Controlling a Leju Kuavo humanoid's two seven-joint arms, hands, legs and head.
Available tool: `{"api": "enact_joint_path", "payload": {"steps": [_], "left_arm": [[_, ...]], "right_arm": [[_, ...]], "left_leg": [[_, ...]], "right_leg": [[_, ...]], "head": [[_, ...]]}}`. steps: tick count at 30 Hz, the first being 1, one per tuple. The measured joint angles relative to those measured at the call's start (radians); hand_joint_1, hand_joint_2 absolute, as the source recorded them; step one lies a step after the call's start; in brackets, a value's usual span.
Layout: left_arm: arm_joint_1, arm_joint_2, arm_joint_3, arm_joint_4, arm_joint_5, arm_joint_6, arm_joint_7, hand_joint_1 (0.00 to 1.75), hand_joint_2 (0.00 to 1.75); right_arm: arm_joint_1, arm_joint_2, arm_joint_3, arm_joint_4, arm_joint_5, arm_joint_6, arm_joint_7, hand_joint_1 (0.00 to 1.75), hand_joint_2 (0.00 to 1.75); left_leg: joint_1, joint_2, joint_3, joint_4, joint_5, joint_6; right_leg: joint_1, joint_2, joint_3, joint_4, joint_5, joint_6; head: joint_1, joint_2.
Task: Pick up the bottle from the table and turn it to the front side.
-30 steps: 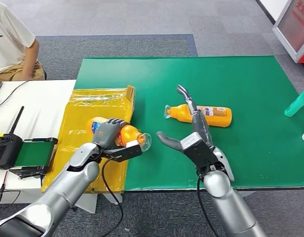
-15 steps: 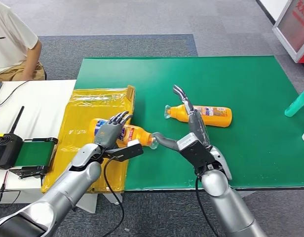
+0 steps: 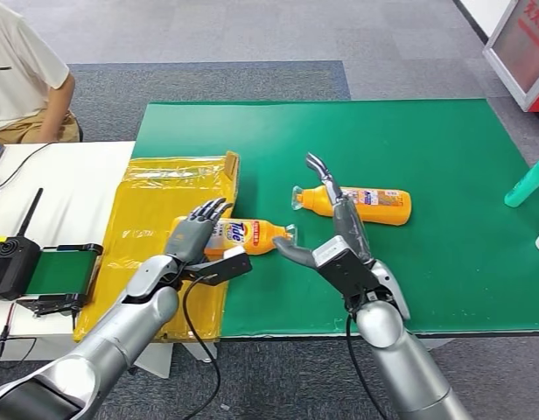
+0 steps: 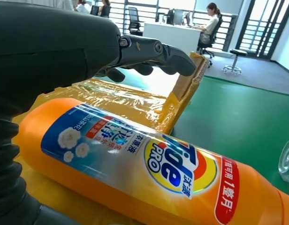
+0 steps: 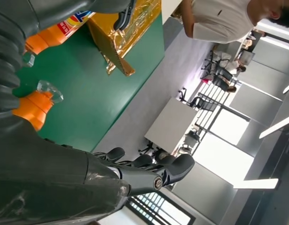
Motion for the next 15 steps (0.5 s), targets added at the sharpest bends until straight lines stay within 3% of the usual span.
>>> {"api": "enact_joint_path", "payload": {"steps": [5,9,13,15], "left_arm": [[0.002,0.001,0.015,0.003,0.071,0.018,-0.046,0.0,0.0],[0.029,0.003,0.052,-0.029,0.231,-0.026,-0.125,0.0,1.75],[0.154,0.032,0.149,-0.211,0.611,-0.214,-0.232,0.0,1.75],[0.205,0.048,0.181,-0.281,0.696,-0.264,-0.245,0.0,1.75]], "right_arm": [[0.001,0.0,-0.001,0.012,0.002,-0.007,-0.001,0.0,1.75],[0.004,0.0,-0.003,0.02,0.003,-0.025,-0.006,0.0,1.75],[0.015,-0.007,-0.007,0.031,-0.013,-0.048,-0.023,0.0,1.75],[0.019,-0.012,-0.009,0.037,-0.021,-0.053,-0.03,0.0,1.75]], "left_leg": [[0.0,0.0,0.0,0.0,0.0,0.0],[0.0,0.0,0.0,0.0,0.0,0.0],[0.0,0.0,0.0,0.0,0.0,0.0],[0.0,0.0,-0.001,0.0,0.0,0.0]], "right_leg": [[0.0,0.0,0.0,0.0,0.0,0.0],[0.0,0.0,0.0,0.0,0.0,0.0],[0.0,0.001,-0.001,0.0,0.0,0.0],[0.0,0.001,-0.002,0.0,-0.001,-0.001]], "head": [[0.0,0.0],[0.0,0.0],[0.0,0.0],[0.0,0.0]]}}
